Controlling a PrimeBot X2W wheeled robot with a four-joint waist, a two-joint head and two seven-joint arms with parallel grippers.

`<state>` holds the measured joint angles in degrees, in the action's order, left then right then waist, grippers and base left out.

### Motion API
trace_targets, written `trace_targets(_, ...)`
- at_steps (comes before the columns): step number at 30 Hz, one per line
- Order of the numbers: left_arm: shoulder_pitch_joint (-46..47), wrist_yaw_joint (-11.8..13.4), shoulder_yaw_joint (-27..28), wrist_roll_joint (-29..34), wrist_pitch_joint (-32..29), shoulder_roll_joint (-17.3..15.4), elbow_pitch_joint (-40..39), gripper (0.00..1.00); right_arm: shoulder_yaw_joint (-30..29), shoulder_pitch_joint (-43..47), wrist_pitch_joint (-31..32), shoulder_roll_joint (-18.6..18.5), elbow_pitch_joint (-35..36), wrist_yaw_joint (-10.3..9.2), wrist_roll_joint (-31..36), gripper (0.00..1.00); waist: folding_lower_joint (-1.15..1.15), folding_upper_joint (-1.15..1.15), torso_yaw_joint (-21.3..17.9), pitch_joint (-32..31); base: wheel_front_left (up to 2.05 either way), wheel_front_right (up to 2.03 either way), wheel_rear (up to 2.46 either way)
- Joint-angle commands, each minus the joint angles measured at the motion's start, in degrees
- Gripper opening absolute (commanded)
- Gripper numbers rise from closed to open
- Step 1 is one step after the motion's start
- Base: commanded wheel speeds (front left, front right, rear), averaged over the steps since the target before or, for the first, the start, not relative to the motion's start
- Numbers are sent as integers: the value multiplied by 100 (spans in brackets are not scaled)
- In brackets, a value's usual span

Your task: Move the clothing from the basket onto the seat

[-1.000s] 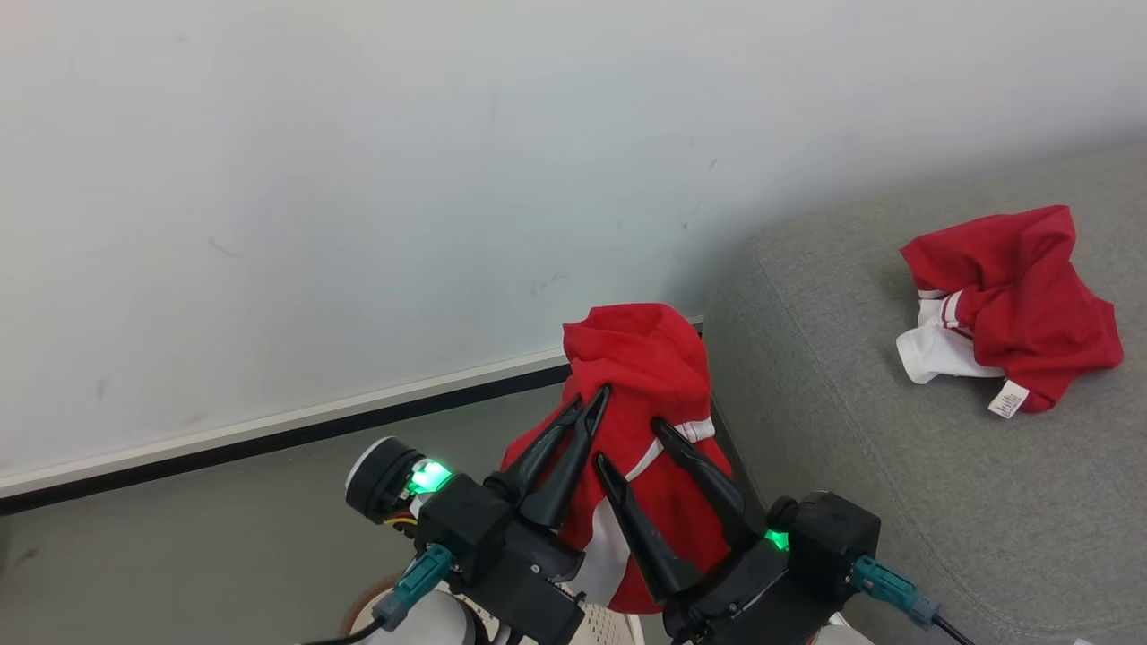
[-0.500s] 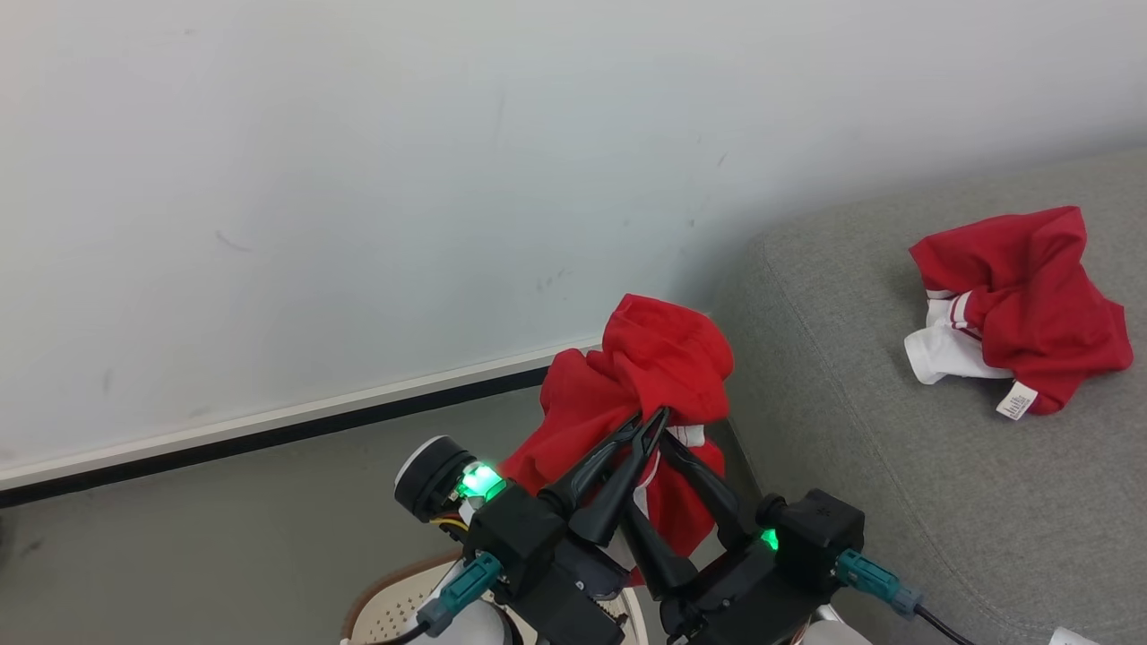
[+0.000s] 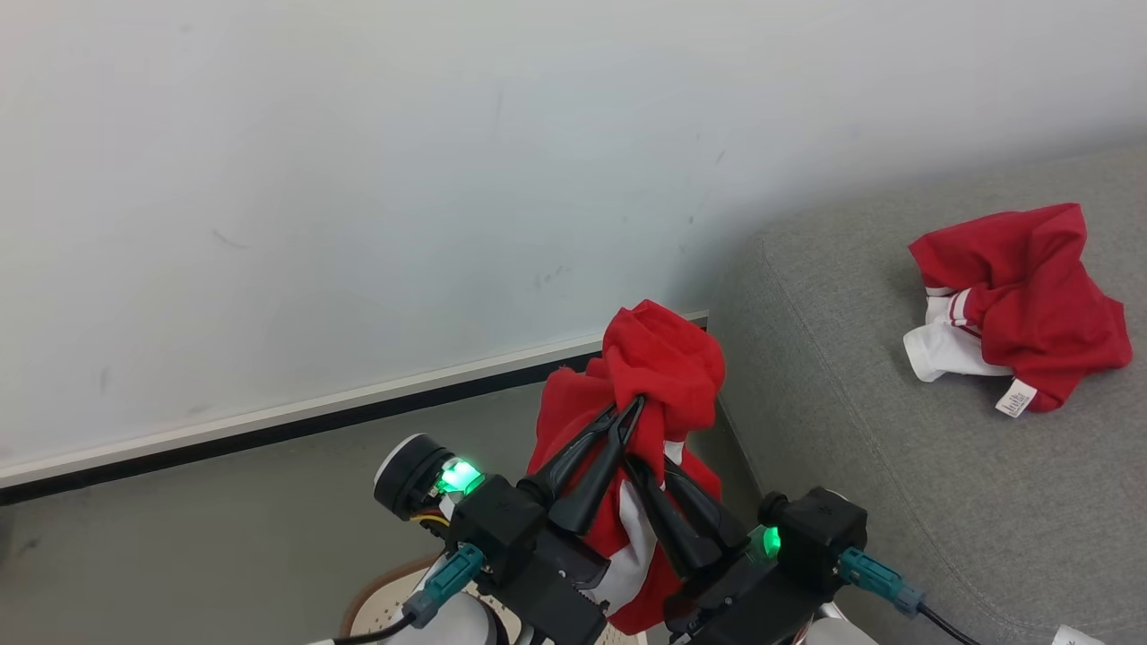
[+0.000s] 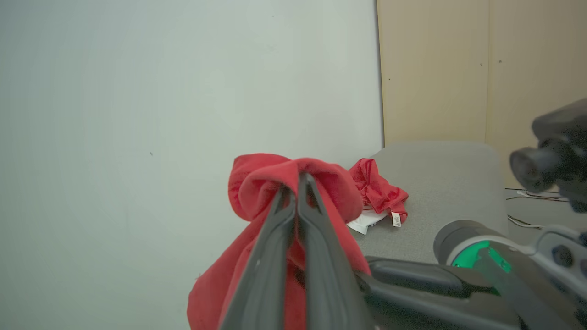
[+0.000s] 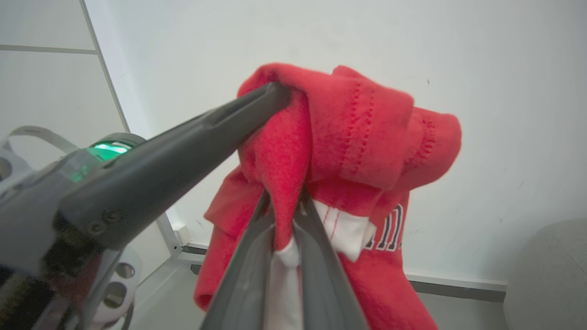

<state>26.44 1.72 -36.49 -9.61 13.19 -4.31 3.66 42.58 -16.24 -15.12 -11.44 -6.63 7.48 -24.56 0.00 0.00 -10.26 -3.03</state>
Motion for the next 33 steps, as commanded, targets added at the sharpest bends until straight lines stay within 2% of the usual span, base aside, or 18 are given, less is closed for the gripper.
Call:
trace_targets(1,45,45,24,-35,23,-36,31,20,-13,-51,2,-22,23,3,46,0,0,0,-2,-1,0,0,0)
trace_targets(2,19,45,24,-57,-24,-44,59,45,-28,-41,2,-23,30,3,42,0,0,0,-4,-3,0,0,0)
trace_targets(3,6,60,32,-59,-21,-42,64,81,-41,-29,2,-23,34,3,45,0,0,0,-3,-4,0,0,0)
trace_targets(4,2,82,37,-52,-14,-43,65,100,-51,-17,2,-24,35,3,47,0,0,0,-3,-5,0,0,0)
trace_targets(18,-20,171,8,-83,12,-94,52,100,-326,152,2,-15,56,3,76,0,0,0,-124,57,0,0,0)
trace_targets(25,53,172,-30,-60,-50,-160,28,100,-520,130,2,-26,124,3,146,0,0,0,-487,200,0,0,0)
trace_targets(33,174,179,-66,-38,-125,-208,21,100,-779,105,2,-29,227,3,230,0,0,0,-1105,456,0,0,0)
